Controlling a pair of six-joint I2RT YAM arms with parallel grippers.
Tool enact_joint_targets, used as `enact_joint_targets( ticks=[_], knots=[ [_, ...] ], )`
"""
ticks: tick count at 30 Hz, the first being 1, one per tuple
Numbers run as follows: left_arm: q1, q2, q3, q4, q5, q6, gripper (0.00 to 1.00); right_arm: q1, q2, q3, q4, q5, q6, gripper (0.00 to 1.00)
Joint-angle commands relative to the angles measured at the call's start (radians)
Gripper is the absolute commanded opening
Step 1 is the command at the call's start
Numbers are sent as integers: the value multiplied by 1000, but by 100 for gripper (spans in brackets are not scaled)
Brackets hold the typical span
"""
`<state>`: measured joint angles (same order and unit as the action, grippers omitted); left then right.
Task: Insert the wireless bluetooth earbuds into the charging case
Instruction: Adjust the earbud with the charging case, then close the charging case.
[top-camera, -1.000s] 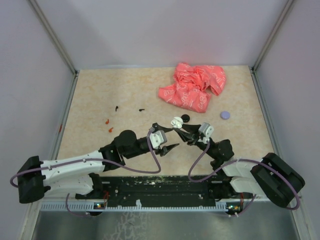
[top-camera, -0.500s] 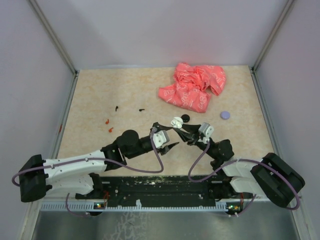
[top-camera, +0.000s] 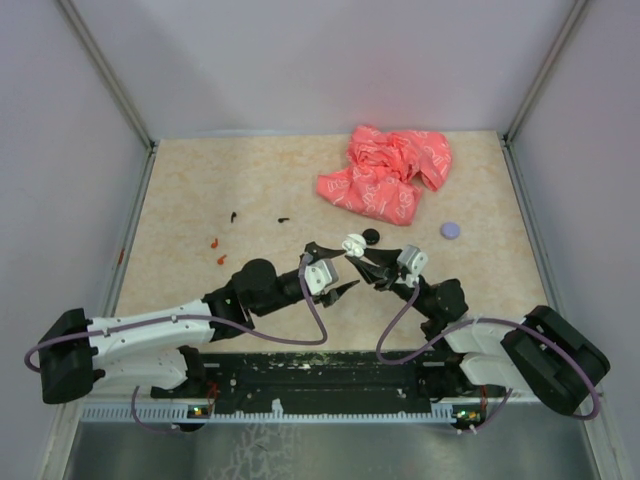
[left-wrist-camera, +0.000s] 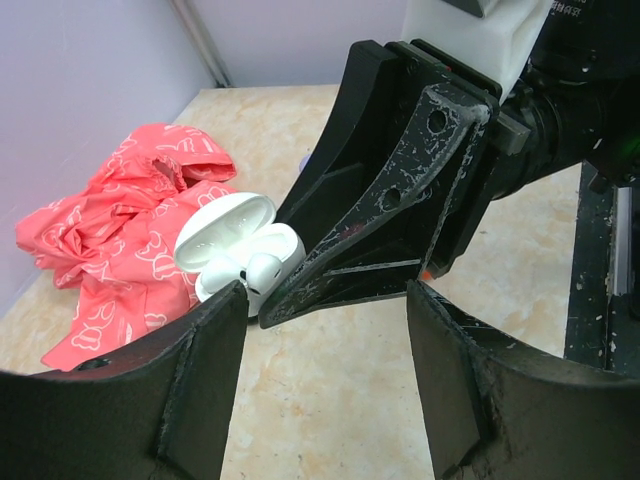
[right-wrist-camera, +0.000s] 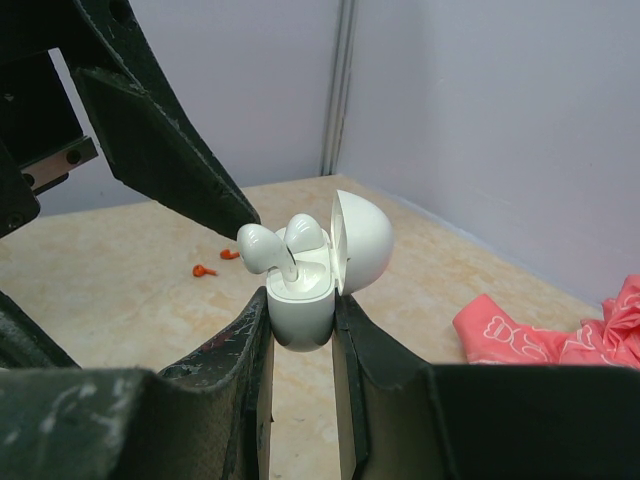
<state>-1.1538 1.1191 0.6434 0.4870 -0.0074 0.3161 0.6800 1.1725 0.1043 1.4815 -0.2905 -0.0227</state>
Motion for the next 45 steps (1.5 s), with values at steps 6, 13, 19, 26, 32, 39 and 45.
enact_joint_targets(
  ticks=[6,13,19,26,32,39,45],
  knots=[
    [4,4,45,10,64,-7,63,2,-12,1,80,-9,6,0],
    [4,13,51,4,82,-14,60,1,-11,2,81,-11,7,0],
    [4,38,70,17,83,-6,60,1,-6,2,82,-16,7,0],
    [3,67,91,30,55,8,60,1,-3,3,83,-19,9,0],
    [5,54,106,16,39,-8,62,1,-4,-1,83,-16,9,0],
    [69,-2,152,-161,42,-115,70,1,-3,-11,72,-37,5,0],
    [225,-36,148,-247,319,-250,79,0,-10,-4,30,-100,-17,0]
  ],
)
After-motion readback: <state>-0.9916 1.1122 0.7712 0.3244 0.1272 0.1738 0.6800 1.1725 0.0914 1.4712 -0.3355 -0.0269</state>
